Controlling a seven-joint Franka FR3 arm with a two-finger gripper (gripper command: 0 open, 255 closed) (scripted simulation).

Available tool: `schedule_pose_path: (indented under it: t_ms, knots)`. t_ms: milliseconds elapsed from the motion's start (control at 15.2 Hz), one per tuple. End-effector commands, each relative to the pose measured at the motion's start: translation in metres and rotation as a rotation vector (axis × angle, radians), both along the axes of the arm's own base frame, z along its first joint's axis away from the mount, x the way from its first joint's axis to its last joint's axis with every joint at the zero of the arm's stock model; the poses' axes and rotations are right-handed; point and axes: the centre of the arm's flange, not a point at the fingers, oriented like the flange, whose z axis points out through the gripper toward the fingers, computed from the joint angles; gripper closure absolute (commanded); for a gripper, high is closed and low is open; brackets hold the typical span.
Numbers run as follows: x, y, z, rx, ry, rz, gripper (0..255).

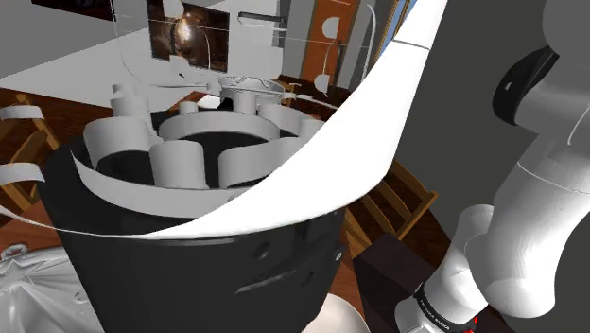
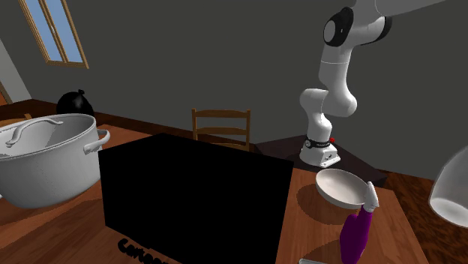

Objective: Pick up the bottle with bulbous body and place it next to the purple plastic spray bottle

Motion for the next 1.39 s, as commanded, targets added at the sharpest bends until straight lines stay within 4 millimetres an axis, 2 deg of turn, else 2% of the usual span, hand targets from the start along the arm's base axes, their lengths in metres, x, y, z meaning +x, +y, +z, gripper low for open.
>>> schedule_pose_path:
  t_ms: [0, 1320]
  knots:
    - [0.001, 0.0, -0.01, 0.001, 0.0, 0.0, 255]
    - [0.001, 0.0, -0.115, 0.001, 0.0, 0.0, 255]
